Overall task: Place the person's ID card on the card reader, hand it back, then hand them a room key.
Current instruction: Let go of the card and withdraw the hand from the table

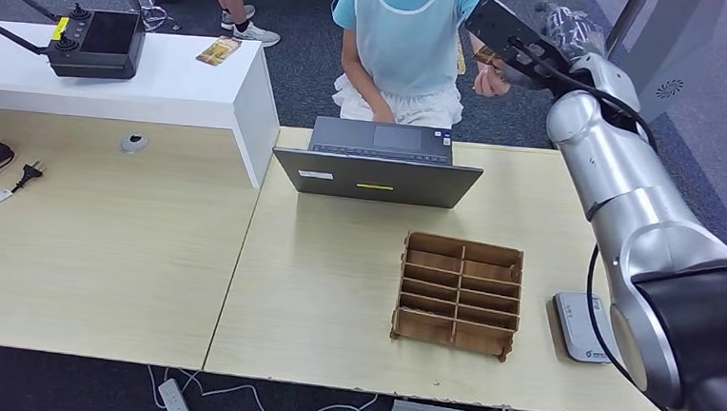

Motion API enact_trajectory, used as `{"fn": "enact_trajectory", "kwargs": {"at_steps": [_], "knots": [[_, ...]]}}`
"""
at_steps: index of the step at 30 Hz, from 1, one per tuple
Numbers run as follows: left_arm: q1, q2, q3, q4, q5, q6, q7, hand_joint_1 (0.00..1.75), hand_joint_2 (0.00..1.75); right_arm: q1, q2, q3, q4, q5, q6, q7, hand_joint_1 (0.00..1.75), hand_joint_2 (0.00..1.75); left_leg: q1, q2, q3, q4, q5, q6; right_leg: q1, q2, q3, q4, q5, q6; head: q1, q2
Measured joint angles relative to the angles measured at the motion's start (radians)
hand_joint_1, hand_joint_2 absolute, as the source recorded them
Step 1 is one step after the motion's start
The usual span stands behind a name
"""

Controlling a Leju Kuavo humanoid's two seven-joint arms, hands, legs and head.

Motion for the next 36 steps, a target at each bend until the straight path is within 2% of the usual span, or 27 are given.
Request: {"fn": "enact_trajectory", "kwargs": {"at_steps": [13,22,26,30,34,36], "knots": [[0.000,0.000,-0.002,0.000,0.000,0.001,-0.009,0.00,0.00,0.026,-0.034,-0.030,-0.043,0.035,-0.037,-0.038,0.00,1.75,0.000,0.000,0.000,0.000,0.000,0.000,0.000,0.000,0.000,0.000,0.000,0.000,0.000,0.000],[0.001,-0.001,-0.002,0.000,0.008,0.005,-0.014,0.00,0.00,0.086,-0.066,-0.072,-0.174,-0.002,-0.080,-0.108,0.00,1.75,0.000,0.000,0.000,0.000,0.000,0.000,0.000,0.000,0.000,0.000,0.000,0.000,0.000,0.000],[0.001,-0.001,-0.002,0.000,0.019,0.009,-0.016,0.00,0.00,0.142,-0.076,-0.112,-0.277,-0.115,-0.058,-0.156,0.00,1.75,0.000,0.000,0.000,0.000,0.000,0.000,0.000,0.000,0.000,0.000,0.000,0.000,0.000,0.000],[0.002,-0.003,0.001,0.000,0.037,0.012,-0.017,0.00,0.00,0.220,-0.082,-0.184,-0.410,-0.345,0.021,-0.208,0.00,1.75,0.000,0.000,0.000,0.000,0.000,0.000,0.000,0.000,0.000,0.000,0.000,0.000,0.000,0.000],[0.003,-0.006,0.007,0.000,0.050,0.018,-0.017,0.00,0.00,0.286,-0.094,-0.249,-0.517,-0.574,0.104,-0.225,0.00,1.75,0.000,-0.001,0.000,0.000,0.000,0.000,0.000,-0.001,0.000,-0.001,0.000,0.000,0.000,0.000],[0.003,-0.006,0.009,0.000,0.053,0.020,-0.017,0.00,0.00,0.301,-0.097,-0.266,-0.540,-0.636,0.121,-0.222,0.00,1.75,0.000,-0.001,0.000,0.000,0.000,0.000,0.000,-0.001,0.000,-0.001,0.000,0.000,0.000,0.000]]}}
